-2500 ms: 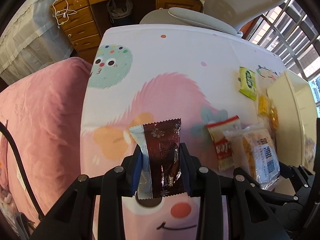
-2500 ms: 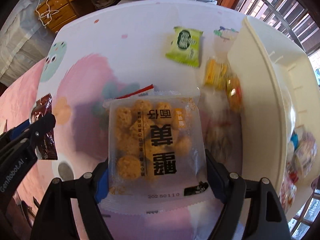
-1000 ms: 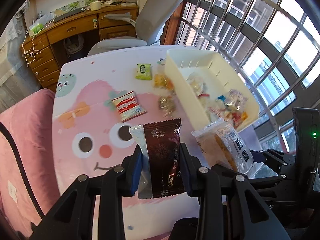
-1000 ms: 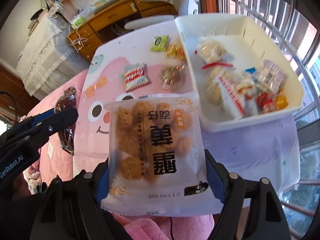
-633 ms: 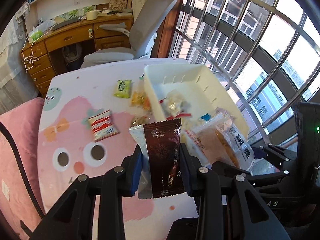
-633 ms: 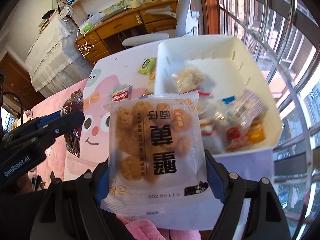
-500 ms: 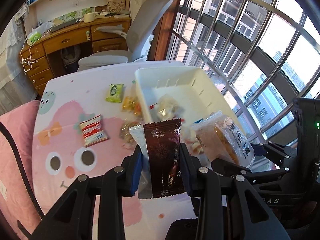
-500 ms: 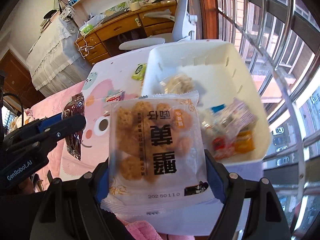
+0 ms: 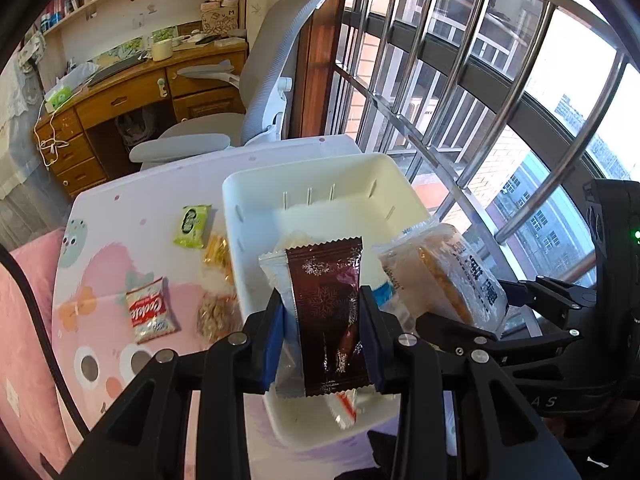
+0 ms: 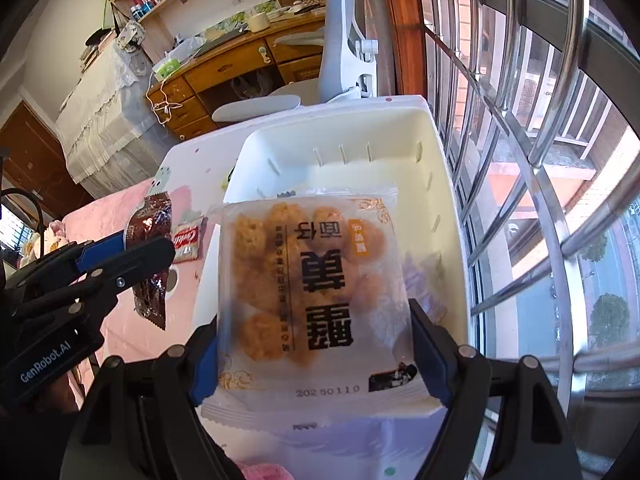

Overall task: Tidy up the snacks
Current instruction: 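Carry both snacks over the white tray and open both grippers, then withdraw both grippers from the tray toward the remaining snacks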

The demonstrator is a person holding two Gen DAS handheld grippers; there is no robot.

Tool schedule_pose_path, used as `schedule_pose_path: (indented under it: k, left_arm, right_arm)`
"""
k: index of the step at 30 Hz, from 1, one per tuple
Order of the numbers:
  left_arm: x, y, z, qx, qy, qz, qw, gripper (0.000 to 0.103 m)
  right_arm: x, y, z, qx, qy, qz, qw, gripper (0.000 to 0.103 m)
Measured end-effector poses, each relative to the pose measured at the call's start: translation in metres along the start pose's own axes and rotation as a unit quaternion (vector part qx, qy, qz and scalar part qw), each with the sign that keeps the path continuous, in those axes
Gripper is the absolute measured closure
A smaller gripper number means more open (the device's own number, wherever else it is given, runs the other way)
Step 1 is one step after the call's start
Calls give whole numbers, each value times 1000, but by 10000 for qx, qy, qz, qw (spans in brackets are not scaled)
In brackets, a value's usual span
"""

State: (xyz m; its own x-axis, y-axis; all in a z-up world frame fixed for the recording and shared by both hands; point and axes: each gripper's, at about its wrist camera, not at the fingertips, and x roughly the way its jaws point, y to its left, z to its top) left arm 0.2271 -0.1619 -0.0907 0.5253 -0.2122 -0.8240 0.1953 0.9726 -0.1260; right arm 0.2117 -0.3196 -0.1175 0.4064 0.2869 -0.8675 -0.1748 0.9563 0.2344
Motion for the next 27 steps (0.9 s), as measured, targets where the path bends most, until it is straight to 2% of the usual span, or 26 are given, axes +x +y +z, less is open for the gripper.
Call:
schedule_pose_path:
  k: [6, 8, 11, 17, 27]
  left_arm:
    - [14, -10, 15, 101, 13, 66, 9999, 70]
    - [17, -11, 18, 114, 39, 83, 9999, 67]
    - [21, -11, 19, 35, 135, 270, 9995, 27]
    - [20, -1, 8, -318, 231, 155, 9991, 27]
    - [9, 25, -27, -706, 338, 222, 9967, 27]
  right_arm:
    - [8, -12, 9, 88, -133, 98, 9998, 22]
    - [8, -17, 11, 159, -186, 52, 9997, 21]
    - [13, -21, 13, 188, -105, -180, 9996, 17]
    - [9, -22, 11, 51, -255, -537, 9982, 17]
    - [11, -11, -1, 139, 16, -425, 9990, 17]
